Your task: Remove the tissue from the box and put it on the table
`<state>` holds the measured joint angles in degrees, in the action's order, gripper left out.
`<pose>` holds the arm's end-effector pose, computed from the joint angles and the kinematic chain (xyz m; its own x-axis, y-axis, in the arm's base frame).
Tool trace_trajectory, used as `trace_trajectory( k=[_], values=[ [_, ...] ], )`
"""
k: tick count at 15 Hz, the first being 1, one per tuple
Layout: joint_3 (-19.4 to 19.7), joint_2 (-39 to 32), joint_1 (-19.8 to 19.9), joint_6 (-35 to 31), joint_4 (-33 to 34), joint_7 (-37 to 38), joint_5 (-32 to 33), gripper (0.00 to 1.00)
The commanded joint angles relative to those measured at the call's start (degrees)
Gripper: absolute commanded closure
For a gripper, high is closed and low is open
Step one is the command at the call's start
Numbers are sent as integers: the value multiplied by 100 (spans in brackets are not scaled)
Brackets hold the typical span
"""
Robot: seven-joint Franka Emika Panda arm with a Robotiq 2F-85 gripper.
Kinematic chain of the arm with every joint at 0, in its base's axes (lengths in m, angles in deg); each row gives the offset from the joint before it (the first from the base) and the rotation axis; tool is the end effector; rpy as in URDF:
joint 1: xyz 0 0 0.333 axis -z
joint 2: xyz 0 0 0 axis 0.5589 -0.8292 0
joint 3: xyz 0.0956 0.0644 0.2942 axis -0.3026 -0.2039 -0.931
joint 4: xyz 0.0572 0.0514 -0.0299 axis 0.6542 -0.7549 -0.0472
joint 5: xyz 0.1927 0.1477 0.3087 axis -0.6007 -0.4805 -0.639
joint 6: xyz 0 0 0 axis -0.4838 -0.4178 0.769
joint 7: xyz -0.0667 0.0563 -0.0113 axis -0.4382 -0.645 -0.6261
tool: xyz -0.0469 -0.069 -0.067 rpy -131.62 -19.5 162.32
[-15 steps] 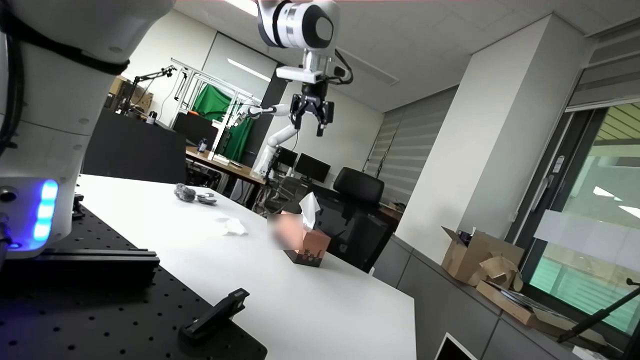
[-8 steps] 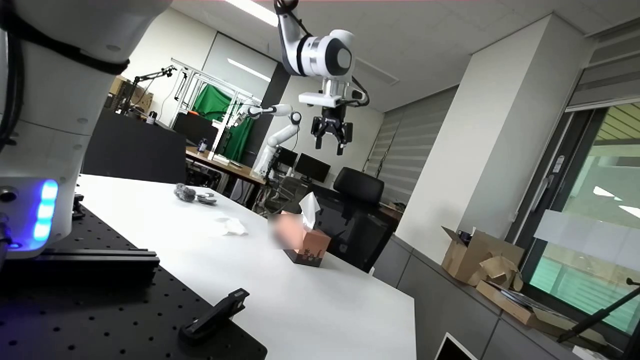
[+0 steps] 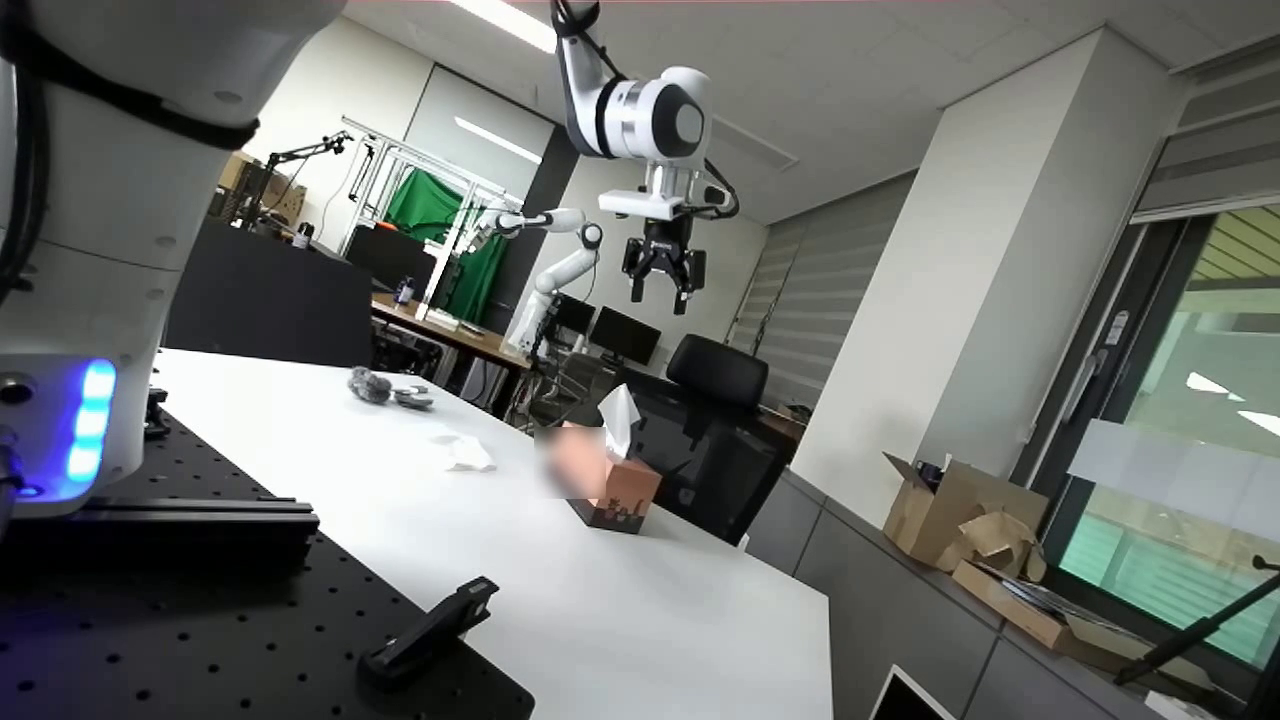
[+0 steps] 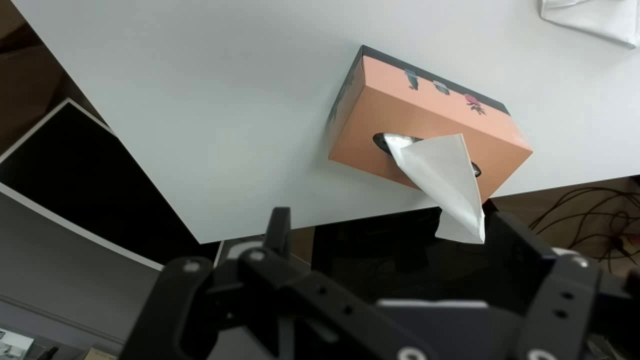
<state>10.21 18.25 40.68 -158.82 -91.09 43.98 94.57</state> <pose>0.5803 -0.0951 0.4368 0.8980 -0.2118 0.3856 -0.2456 -0.9685 0.0400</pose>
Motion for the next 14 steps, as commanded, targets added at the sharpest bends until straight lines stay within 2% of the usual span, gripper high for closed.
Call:
trace_trajectory(
  k=[1,8,14],
  values=[
    [94,0,-86,14,9,-27,-24,0],
    [94,0,-86,14,7,-27,-24,0],
    [29,-815,-179,-1423,164,-671,-46,0]
  ],
)
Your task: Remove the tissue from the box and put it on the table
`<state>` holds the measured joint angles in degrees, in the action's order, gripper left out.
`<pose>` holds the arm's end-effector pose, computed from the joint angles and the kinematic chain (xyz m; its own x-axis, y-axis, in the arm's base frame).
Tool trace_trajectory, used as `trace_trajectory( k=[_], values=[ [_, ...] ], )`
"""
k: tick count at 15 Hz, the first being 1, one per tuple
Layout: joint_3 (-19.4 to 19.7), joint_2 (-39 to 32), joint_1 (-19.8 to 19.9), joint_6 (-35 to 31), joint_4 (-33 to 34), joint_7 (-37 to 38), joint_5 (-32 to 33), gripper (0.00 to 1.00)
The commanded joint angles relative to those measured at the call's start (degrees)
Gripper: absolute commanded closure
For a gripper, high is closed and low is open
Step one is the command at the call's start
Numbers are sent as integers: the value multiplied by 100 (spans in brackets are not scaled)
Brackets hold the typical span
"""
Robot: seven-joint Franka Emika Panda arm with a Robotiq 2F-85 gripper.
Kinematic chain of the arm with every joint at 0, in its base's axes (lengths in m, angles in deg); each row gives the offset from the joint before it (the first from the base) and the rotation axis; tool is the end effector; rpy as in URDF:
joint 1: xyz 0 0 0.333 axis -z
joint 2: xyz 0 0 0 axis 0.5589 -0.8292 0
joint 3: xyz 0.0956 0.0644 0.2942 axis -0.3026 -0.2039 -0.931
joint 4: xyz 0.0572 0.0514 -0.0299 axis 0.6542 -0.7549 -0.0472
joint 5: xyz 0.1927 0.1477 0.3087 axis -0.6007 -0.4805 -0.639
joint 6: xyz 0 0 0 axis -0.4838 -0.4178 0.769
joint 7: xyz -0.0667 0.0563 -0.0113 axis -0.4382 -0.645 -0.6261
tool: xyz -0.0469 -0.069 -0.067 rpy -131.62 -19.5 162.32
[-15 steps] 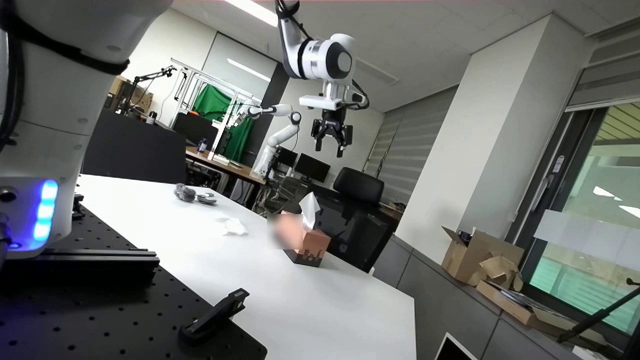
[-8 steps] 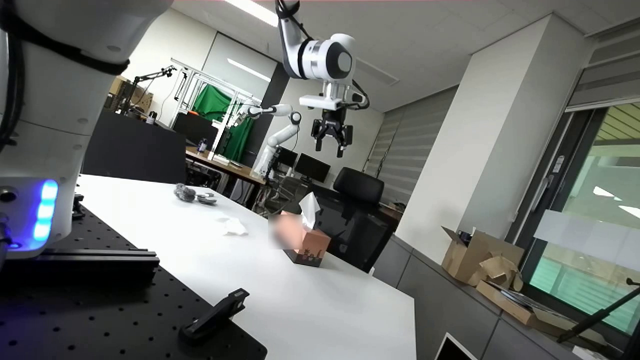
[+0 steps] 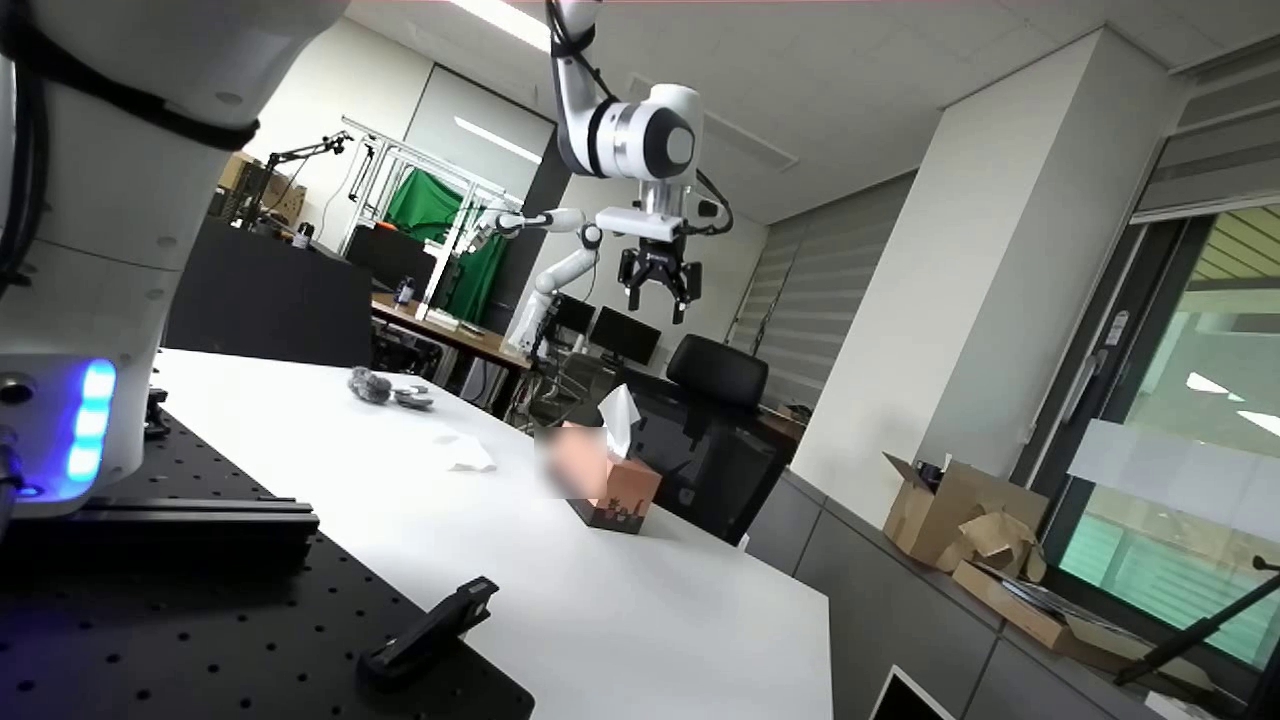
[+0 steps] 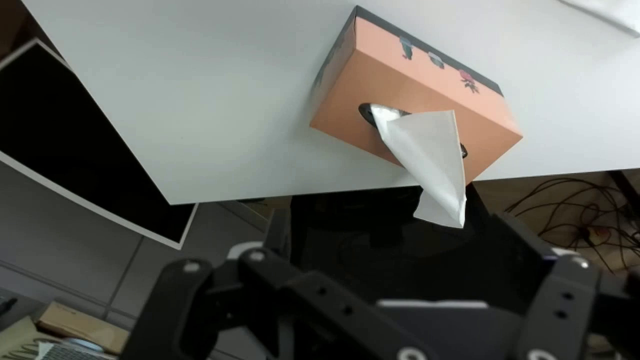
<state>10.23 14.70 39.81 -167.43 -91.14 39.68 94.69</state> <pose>0.5966 -0.0859 0.4181 0.8815 -0.1072 0.4599 -0.1526 -0.9863 0.0626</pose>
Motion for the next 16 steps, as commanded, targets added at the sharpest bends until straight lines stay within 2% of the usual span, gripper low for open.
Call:
trace_trajectory(
  k=[1,4,7,11,16],
  values=[
    [9,-626,-109,-782,191,-324,-118,0],
    [-4,-1154,-216,-1345,256,-348,-130,0],
    [207,-1659,-481,-2153,307,36,138,0],
    [823,-2331,-1157,-3076,498,403,-46,0],
    [1586,-3085,-2039,-3607,857,501,-548,0]
  ],
)
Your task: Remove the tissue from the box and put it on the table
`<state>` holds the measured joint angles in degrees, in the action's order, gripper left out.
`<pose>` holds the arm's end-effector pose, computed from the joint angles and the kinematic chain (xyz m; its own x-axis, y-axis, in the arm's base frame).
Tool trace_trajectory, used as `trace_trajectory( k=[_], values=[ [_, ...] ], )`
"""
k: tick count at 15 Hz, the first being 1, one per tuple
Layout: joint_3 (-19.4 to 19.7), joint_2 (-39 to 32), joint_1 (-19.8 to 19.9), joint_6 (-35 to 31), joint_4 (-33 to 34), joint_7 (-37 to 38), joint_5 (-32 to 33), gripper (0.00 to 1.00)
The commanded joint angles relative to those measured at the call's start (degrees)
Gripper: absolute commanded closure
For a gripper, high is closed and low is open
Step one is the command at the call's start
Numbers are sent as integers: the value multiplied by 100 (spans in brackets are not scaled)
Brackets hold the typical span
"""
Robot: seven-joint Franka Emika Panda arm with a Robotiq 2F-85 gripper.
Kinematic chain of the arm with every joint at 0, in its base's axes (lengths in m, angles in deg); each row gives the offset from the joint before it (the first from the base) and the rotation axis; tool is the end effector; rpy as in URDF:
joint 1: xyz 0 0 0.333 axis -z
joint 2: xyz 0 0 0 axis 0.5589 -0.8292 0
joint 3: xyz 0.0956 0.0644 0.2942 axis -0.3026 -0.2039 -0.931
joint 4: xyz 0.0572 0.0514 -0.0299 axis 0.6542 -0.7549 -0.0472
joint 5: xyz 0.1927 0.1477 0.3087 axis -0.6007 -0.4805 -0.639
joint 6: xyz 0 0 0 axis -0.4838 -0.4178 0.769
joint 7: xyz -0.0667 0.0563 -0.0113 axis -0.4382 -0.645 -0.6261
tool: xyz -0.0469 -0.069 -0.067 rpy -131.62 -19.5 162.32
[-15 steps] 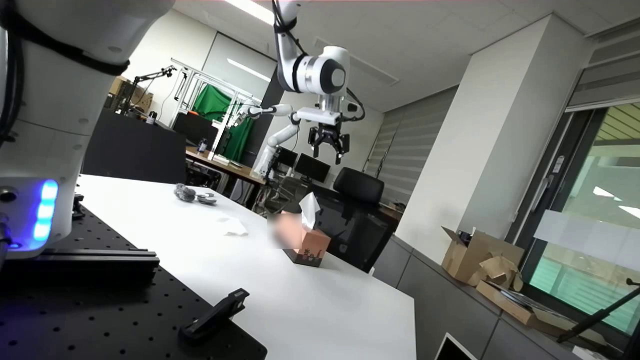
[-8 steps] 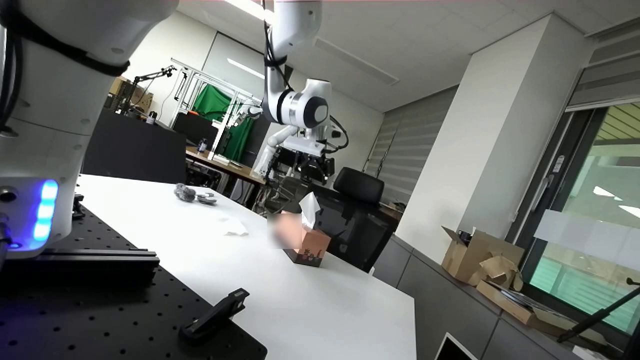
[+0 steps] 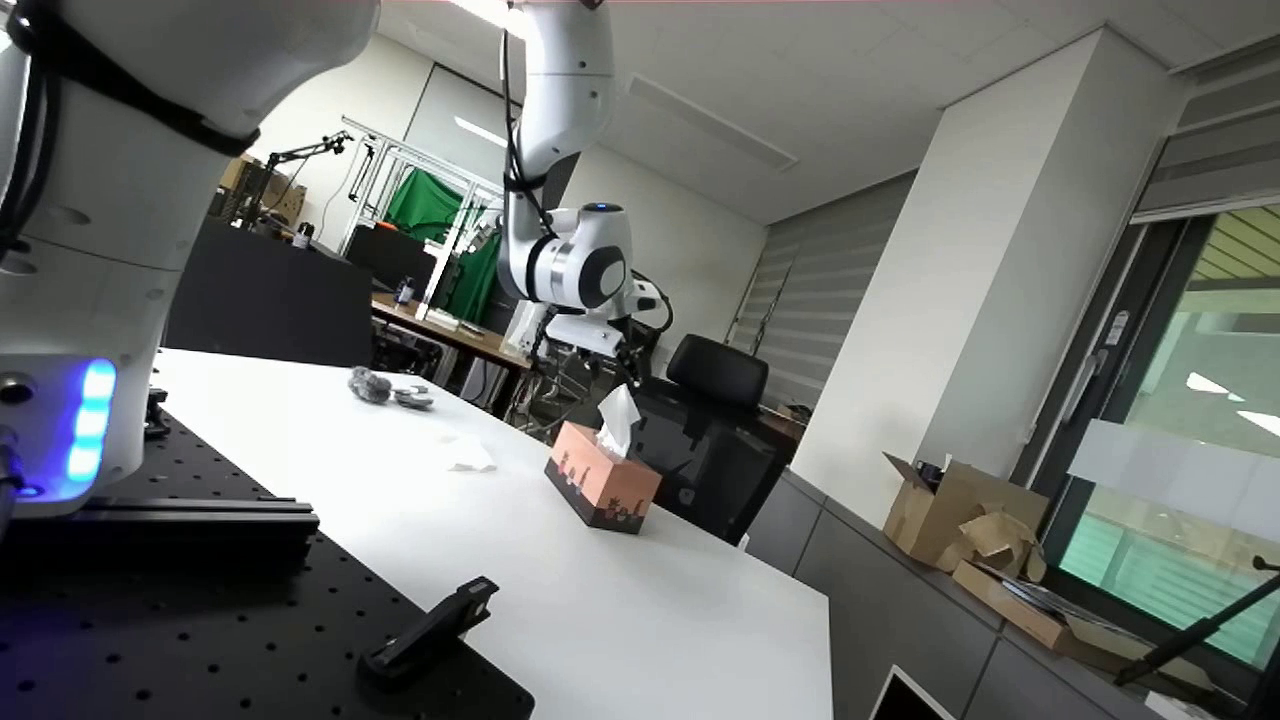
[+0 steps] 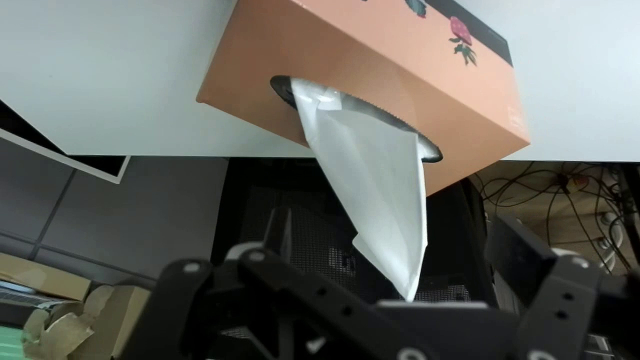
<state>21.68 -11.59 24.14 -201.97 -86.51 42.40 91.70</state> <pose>0.6489 -0.0286 0.2527 0.7542 -0.0056 0.6567 -0.0805 -0.9932 0.0839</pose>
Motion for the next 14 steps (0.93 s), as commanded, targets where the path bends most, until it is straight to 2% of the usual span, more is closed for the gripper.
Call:
trace_trajectory(
  k=[1,4,5,6,10,14],
  values=[
    [527,-581,-596,-195,457,228,-377,0],
    [763,-949,-937,-313,665,166,-706,0],
    [826,-1066,-1025,-372,737,139,-776,25],
    [907,-1183,-1126,-501,788,128,-850,26],
    [1142,-1528,-1402,-880,937,59,-1087,55],
    [1391,-1741,-1636,-915,1085,19,-1277,81]
  ],
)
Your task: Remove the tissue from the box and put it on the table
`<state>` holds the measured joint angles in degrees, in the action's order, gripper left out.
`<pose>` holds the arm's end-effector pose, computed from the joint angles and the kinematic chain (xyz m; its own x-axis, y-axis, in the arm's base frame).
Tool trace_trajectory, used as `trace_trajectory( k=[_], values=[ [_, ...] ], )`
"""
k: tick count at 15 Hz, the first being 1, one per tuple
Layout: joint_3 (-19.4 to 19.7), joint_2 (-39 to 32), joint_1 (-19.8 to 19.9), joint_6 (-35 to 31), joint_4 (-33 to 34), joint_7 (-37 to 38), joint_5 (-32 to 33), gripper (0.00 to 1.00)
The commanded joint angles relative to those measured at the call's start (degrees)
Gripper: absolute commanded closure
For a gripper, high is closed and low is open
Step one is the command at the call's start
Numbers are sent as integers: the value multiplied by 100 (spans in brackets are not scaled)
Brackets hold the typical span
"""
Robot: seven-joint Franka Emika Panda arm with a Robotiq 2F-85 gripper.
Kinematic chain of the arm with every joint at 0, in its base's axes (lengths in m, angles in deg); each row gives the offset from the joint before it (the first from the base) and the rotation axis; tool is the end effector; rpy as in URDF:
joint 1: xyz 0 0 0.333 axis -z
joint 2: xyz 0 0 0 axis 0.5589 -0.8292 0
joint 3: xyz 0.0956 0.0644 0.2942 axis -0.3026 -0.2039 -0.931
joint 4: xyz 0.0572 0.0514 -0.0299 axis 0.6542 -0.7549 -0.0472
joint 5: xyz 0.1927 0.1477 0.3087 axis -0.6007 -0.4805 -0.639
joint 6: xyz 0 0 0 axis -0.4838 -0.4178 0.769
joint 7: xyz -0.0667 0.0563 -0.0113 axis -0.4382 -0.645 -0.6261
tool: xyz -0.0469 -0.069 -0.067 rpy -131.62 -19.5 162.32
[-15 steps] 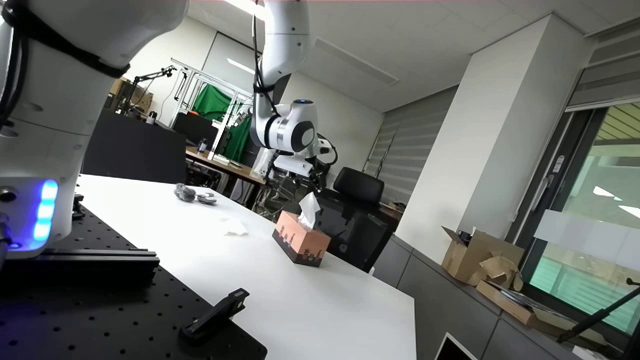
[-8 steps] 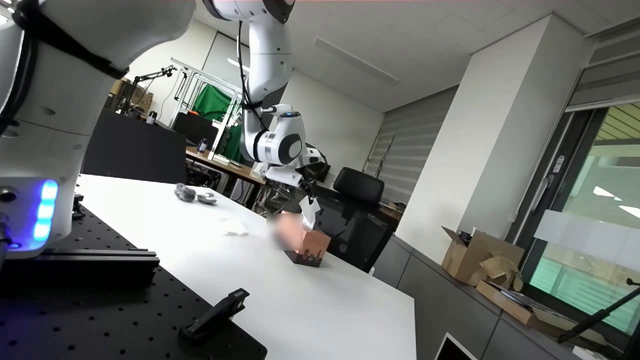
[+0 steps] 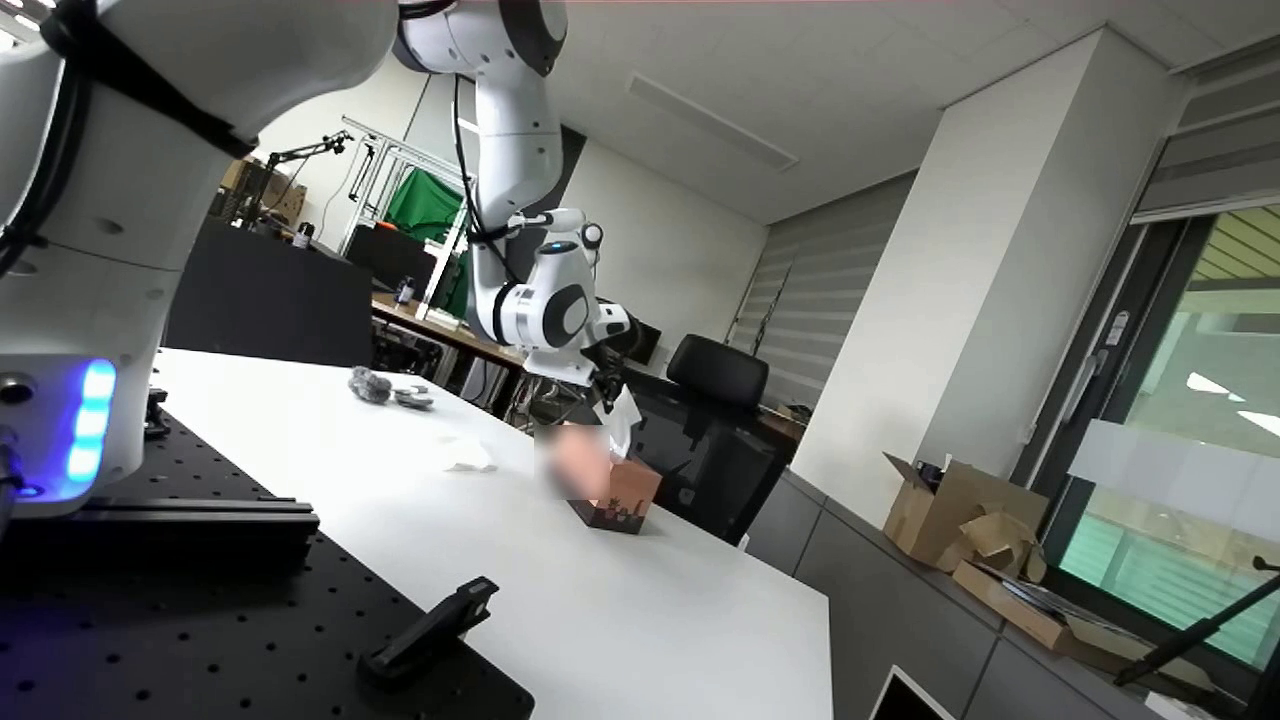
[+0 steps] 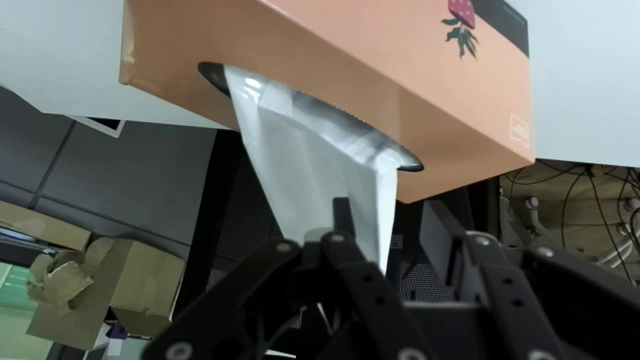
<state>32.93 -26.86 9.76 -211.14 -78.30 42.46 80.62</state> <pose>0.6724 0.0144 0.1929 0.6739 0.0637 0.7361 -0.0908 -0.9816 0.1681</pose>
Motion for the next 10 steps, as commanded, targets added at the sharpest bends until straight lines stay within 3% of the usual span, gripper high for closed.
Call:
trace_trajectory(
  k=[1,3,10],
  values=[
    [321,-247,-248,-6,266,6,-223,89],
    [489,-300,-397,41,264,-12,-308,99],
    [1181,-112,-996,1036,316,-55,-502,100]
  ],
)
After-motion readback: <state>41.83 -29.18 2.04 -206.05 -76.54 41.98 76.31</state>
